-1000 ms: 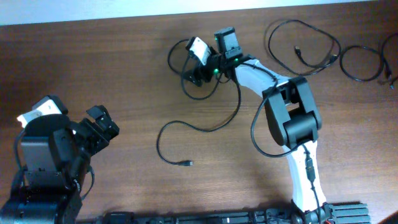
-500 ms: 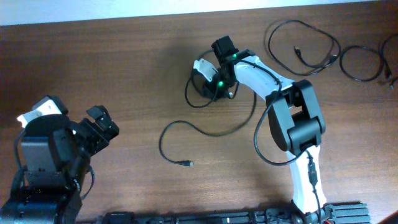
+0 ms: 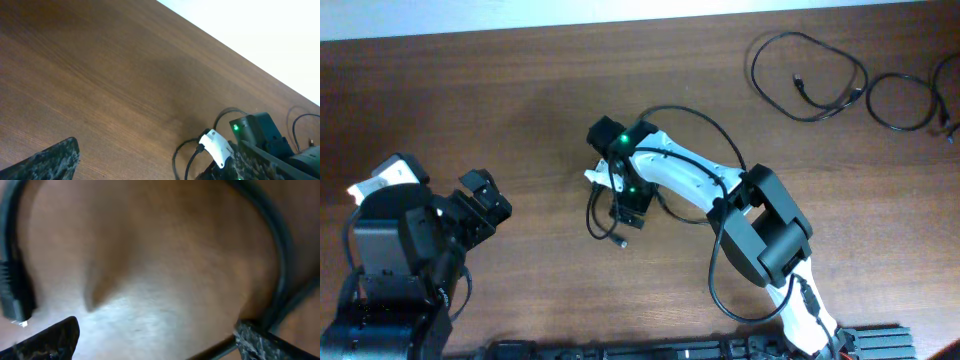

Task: Untangle cables

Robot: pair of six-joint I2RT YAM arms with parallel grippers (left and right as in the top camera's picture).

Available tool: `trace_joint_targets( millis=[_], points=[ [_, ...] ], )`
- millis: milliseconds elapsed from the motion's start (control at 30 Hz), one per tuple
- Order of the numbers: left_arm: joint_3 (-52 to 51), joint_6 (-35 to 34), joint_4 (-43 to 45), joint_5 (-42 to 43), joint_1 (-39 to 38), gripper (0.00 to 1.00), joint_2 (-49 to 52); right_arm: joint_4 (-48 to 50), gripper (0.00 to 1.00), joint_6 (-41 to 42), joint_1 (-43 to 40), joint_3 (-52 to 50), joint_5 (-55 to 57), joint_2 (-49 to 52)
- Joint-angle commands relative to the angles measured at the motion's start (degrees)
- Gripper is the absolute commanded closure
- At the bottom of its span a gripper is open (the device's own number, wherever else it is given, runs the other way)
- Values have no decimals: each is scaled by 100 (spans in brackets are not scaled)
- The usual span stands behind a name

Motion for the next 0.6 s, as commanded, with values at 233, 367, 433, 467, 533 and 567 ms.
trace_joint_targets(
  millis=[233, 367, 433, 467, 533, 567],
  points=[
    [31, 90, 7, -79, 20, 1, -17, 297, 22, 330, -575, 308, 520, 31],
    [31, 90, 9, -79, 20, 1, -17, 323, 38, 326, -1202, -105, -612, 33],
    [31, 90, 9, -79, 20, 1, -17, 291, 25, 221, -1088, -527, -614, 33],
    [31, 90, 9, -79, 20, 1, -17, 304, 21, 221, -1003, -680, -614, 33],
    [31, 90, 7, -79, 20, 1, -17, 275, 12, 223, -960, -892, -616, 33],
    [31, 90, 9, -79, 20, 1, -17, 216, 11, 221, -960, -896, -614, 33]
  ],
)
